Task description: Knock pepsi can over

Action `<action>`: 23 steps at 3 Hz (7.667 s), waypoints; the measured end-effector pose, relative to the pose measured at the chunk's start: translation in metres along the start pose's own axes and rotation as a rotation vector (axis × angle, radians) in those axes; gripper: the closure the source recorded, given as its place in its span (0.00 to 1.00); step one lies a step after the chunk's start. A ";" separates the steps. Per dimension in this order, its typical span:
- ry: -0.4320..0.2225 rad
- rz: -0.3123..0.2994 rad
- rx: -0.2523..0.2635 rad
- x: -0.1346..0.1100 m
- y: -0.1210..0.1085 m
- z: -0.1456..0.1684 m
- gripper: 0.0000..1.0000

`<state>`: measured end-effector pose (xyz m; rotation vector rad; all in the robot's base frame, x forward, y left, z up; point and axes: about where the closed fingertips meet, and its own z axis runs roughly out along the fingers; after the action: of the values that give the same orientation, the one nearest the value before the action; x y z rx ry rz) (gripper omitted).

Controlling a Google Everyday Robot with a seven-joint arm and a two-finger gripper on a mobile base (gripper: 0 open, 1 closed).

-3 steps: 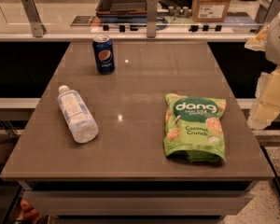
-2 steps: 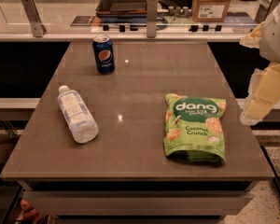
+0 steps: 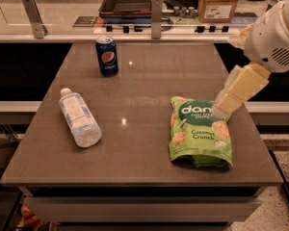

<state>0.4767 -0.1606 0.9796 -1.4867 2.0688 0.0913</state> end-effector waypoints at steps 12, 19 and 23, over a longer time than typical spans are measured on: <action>-0.791 0.304 0.039 -0.216 -0.099 0.240 0.00; -0.844 0.331 -0.042 -0.244 -0.101 0.297 0.88; -0.727 0.313 -0.042 -0.233 -0.121 0.273 1.00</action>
Offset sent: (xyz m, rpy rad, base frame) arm 0.0768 0.0582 -0.0247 0.6090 -0.2930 -0.1643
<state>0.7454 0.0948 0.9009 -0.9318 1.6657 0.6922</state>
